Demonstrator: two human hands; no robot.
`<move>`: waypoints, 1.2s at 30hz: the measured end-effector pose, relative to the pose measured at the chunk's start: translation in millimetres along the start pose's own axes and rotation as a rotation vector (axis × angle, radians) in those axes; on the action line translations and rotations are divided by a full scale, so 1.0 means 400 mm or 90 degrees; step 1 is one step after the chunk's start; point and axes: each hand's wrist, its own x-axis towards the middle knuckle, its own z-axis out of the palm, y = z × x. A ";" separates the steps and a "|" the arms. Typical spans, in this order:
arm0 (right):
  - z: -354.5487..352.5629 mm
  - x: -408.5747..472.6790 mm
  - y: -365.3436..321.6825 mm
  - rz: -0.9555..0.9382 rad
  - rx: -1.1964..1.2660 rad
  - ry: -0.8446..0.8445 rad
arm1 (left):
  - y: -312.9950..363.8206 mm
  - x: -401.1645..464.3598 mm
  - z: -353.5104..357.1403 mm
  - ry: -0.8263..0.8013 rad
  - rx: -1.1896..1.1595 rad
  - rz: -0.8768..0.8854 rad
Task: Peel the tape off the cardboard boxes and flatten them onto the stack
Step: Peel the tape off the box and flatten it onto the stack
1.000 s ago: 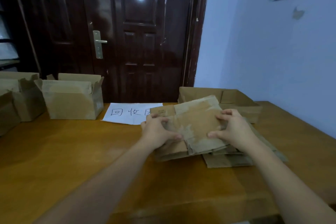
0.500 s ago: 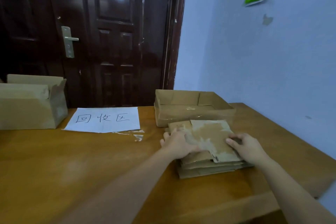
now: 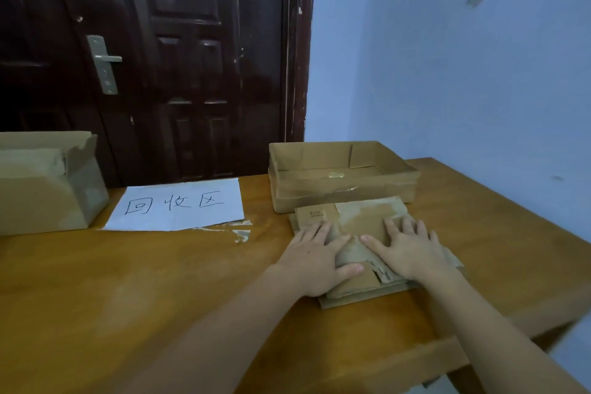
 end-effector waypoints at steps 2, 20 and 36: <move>0.011 0.002 -0.001 0.007 0.003 0.015 | 0.007 0.002 -0.007 0.023 0.002 0.016; -0.110 -0.026 -0.146 -0.126 -0.176 0.026 | -0.154 -0.171 -0.082 0.024 0.061 -0.022; -0.104 -0.244 -0.974 -0.715 0.144 0.010 | -0.501 -0.813 -0.312 0.145 0.223 -0.350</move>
